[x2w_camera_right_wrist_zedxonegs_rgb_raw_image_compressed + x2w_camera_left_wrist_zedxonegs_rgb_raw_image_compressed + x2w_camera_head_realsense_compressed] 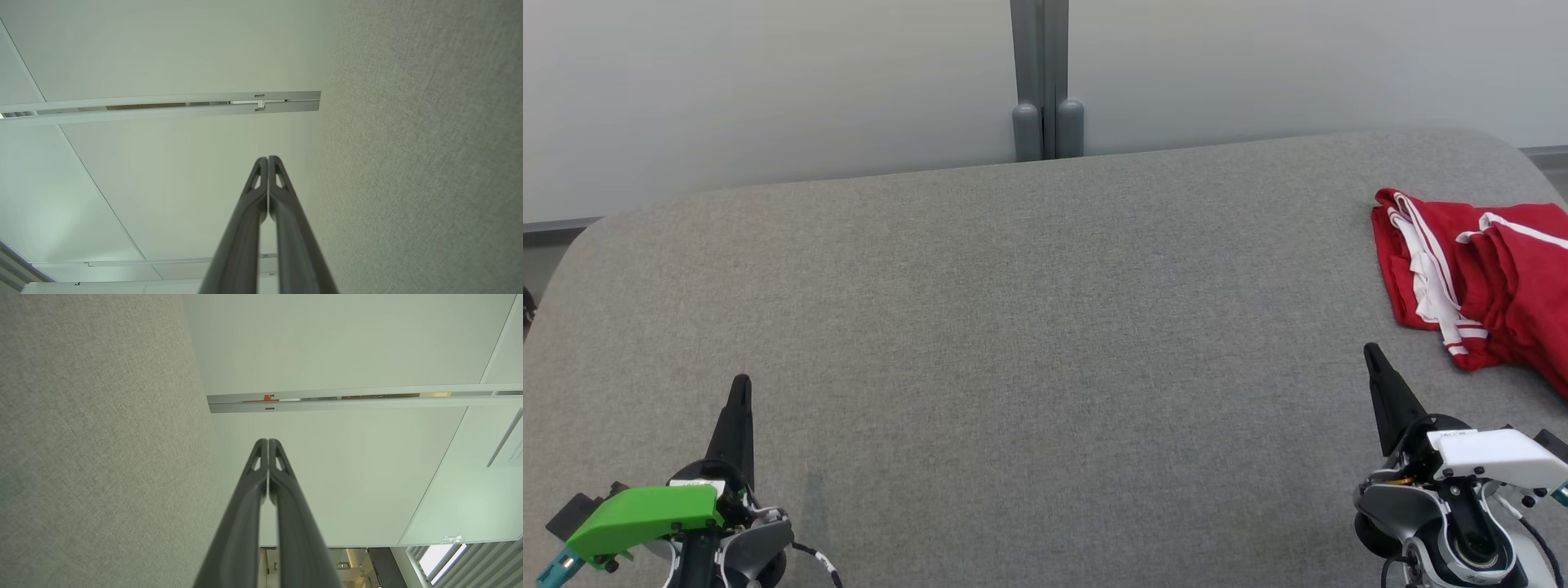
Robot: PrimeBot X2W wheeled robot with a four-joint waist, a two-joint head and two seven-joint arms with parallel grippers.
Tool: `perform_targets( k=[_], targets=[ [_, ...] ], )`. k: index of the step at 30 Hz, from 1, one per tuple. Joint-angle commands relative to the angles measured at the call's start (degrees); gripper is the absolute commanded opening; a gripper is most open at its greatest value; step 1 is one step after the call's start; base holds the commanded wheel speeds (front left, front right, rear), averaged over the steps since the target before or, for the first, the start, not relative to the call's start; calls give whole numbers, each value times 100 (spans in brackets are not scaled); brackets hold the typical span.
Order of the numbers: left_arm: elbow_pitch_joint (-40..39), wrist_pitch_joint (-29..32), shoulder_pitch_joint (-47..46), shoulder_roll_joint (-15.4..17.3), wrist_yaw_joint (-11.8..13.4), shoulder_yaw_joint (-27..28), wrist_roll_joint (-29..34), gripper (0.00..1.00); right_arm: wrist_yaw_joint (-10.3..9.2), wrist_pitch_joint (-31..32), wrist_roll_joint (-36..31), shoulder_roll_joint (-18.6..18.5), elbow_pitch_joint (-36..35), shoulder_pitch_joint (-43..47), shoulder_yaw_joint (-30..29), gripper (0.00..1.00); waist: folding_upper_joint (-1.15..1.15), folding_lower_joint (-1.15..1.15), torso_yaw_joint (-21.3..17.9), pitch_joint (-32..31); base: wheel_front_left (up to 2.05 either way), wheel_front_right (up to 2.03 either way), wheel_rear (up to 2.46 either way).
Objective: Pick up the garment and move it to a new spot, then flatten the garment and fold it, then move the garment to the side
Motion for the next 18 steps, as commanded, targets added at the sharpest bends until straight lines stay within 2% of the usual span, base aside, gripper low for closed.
perform_targets(
  k=[1,18],
  targets=[
    [7,20,-74,38,-36,14,-22,0,2,17,38,-24,8,-32,-6,0,0,0,0,0,0,0,0],
    [6,19,-74,38,-36,13,-22,0,2,16,39,-24,7,-32,-6,0,0,0,0,0,0,0,0]
  ],
)
